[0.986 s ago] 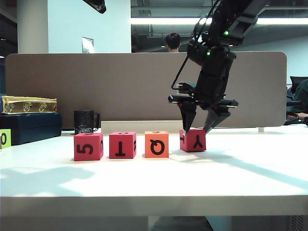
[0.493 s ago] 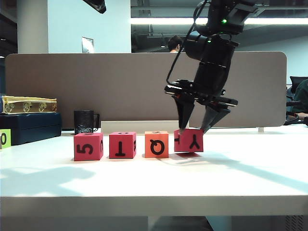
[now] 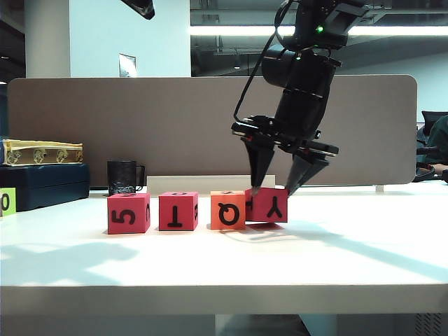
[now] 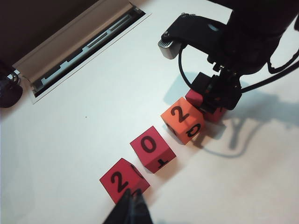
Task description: Select the appropriate blocks from the scattered letter blocks on the table and arrange them in a row to spell out "2024".
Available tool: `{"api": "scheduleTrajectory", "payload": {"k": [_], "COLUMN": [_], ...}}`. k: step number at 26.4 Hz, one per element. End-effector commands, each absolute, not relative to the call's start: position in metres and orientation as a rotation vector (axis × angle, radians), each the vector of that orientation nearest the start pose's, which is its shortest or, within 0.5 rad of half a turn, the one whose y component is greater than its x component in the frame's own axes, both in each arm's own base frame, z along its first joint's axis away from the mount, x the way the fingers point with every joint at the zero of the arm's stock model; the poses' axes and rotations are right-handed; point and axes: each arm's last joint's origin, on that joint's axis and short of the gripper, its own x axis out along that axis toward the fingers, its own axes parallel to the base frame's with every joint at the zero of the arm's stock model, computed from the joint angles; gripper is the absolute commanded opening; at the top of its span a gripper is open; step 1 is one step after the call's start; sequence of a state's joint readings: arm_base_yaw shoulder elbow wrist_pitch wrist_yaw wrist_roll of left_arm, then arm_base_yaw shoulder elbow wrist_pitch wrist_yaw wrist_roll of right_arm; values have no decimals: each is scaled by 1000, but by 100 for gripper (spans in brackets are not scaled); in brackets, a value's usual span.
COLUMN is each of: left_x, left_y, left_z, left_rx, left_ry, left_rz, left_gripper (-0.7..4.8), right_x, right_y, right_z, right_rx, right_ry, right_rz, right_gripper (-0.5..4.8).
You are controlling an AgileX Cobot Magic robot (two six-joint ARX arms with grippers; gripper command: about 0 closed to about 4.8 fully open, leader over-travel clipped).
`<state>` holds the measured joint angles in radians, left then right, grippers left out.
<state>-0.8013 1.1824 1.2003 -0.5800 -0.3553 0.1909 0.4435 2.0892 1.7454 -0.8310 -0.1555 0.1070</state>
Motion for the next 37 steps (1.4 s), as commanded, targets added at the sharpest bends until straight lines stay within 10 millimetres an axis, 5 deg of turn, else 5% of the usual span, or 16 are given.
{"api": "scheduleTrajectory", "payload": {"k": [1,5,13,20,22,25,27,37], "left_x": [177,177,177,177,177,177,178,191], "left_y": [-168,-168,-168,-168,-168,-167,-166,-152], "left_z": [365,365,365,365,365,365,365,365], "left_rx": [482,482,482,483,483,488,491,387], "left_ry": [415,415,415,416,416,416,416,453], "left_rz": [-481,-481,-481,-481,-479,-459,-441,-385], "left_gripper": [-6,-6,-6,-6,-6,-6,-6,-6], "right_x": [393,393,395,404,406,406,407,412], "right_y": [192,192,193,194,193,191,188,173], "right_z": [221,221,227,261,268,270,268,263], "right_rx": [-77,-76,-62,-51,-69,-107,-139,-187], "right_ry": [1210,1208,1180,1091,1067,1058,1065,1090], "right_rz": [465,466,485,492,459,417,407,360], "right_gripper": [384,433,446,438,400,241,180,20]}}
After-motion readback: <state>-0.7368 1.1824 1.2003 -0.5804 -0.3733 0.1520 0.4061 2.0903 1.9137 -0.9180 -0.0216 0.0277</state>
